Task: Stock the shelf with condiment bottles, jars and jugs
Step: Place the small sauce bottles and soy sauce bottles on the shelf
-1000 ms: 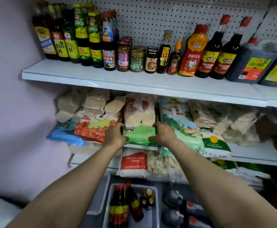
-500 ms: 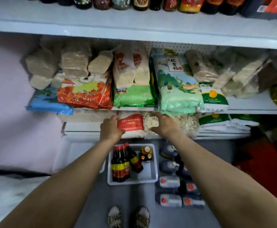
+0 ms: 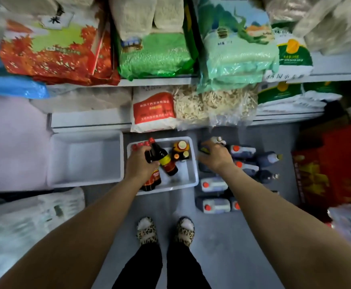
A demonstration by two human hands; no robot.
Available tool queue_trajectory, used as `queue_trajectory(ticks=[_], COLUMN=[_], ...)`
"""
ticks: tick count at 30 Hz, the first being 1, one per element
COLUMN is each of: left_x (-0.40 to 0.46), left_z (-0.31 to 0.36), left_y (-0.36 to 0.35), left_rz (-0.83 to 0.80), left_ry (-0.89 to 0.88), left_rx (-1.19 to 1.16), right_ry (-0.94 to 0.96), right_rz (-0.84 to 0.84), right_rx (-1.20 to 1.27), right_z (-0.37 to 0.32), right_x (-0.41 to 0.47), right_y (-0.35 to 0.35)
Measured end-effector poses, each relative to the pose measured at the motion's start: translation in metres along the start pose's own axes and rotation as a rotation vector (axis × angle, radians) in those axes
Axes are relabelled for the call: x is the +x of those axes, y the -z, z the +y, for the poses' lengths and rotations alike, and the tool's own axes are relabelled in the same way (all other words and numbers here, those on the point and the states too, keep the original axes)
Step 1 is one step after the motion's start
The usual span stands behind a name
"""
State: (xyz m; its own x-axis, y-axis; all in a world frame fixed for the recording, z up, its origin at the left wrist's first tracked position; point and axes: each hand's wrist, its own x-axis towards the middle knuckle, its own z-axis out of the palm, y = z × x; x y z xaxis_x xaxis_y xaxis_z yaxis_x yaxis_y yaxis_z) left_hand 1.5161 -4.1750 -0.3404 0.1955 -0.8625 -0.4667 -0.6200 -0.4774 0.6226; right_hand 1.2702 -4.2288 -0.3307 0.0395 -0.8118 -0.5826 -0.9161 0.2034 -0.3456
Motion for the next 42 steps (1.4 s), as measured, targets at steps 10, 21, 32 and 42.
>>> queue_trajectory(ticks=[10,21,32,42], left_x=[0.109,0.257,0.277,0.28], left_z=[-0.101,-0.207,-0.213,-0.21], left_y=[-0.168,-0.341,-0.365,-0.377], left_rz=[-0.053,-0.075,-0.07,0.004], left_ry=[0.025,-0.109,-0.204,-0.262], left_rx=[-0.129,-0.158,-0.101,-0.035], right_ry=[0.006,0.24,0.351,0.346], right_rz=[0.096,0.15,0.147,0.166], right_rx=[0.147,0.532,0.76,0.725], right_z=[0.104,0.195,0.206,0.214], right_x=[0.137,0.289,0.314,0.33], right_y=[-0.145,-0.296,-0.323,-0.332])
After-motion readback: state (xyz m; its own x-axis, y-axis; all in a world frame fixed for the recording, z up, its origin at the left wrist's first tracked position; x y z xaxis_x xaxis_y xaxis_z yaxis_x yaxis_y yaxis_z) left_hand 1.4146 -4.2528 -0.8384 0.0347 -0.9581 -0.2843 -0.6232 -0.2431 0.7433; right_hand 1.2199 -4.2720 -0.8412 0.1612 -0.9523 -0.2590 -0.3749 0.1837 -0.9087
